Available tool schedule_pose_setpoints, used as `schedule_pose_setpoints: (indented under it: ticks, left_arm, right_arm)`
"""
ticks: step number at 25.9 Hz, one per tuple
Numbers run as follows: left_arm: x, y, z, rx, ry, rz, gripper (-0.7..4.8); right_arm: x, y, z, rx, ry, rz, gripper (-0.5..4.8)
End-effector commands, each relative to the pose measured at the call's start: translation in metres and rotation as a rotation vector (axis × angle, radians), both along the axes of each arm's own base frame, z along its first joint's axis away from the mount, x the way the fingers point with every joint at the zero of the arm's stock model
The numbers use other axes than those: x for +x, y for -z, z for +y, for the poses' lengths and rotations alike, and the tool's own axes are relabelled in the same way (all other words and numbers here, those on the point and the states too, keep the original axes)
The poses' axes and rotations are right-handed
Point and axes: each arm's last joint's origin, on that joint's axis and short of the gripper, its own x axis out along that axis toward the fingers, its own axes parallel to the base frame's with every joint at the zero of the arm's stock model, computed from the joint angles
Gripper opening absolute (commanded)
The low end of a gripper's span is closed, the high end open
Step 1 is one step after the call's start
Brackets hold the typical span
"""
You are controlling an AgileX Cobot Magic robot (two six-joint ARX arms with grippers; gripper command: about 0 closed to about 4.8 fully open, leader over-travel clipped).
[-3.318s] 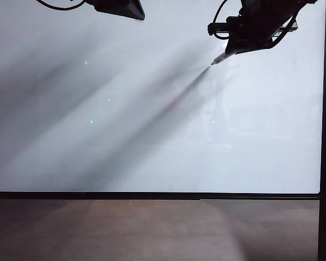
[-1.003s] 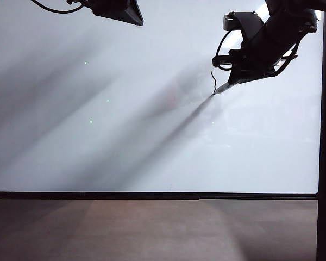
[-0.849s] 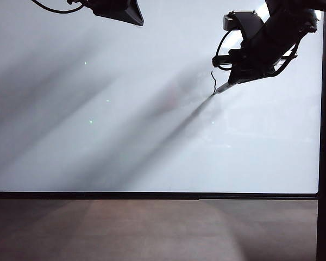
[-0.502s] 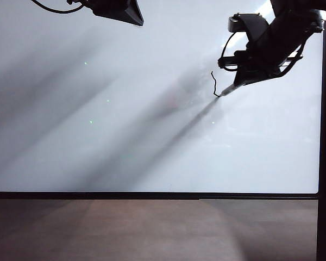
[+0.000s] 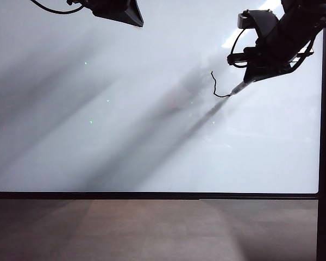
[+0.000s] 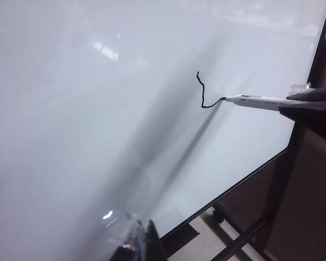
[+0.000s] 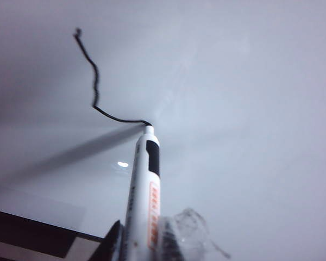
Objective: Reach to the right to find the marker pen, pick it up, and write the number 4 on the whiteboard.
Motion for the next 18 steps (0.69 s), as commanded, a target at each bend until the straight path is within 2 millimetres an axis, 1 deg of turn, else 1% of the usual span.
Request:
schedule_pose_setpoints:
  ticks: [1, 6, 9, 12, 14, 18]
  left_arm:
    - [-0.001, -0.003, 0.0, -0.008, 0.002, -0.007, -0.05]
    - [-0.001, -0.002, 0.0, -0.005, 0.002, -0.002, -0.05]
    - [-0.002, -0.002, 0.0, -0.002, 0.002, 0.002, -0.05]
    - [-0.002, -0.001, 0.0, 0.002, 0.002, 0.009, -0.05]
    - [-0.002, -0.001, 0.0, 0.004, 0.002, 0.012, -0.05]
    - [-0.002, -0.001, 0.001, -0.038, -0.008, 0.036, -0.05]
  right_arm:
    - [0.002, -0.007, -0.007, -0.001, 0.046, -0.035, -0.06]
    - [0.002, -0.009, -0.01, 0.0, 0.053, -0.039, -0.05]
    - [-0.002, -0.013, -0.01, 0.003, 0.05, -0.045, -0.06]
    - [-0.011, -0.026, -0.009, 0.012, 0.035, -0.069, -0.06]
    - [-0.022, -0.039, -0.008, 0.022, 0.015, -0.09, -0.06]
    - [-0.038, -0.06, -0.011, 0.058, -0.036, -0.139, -0.06]
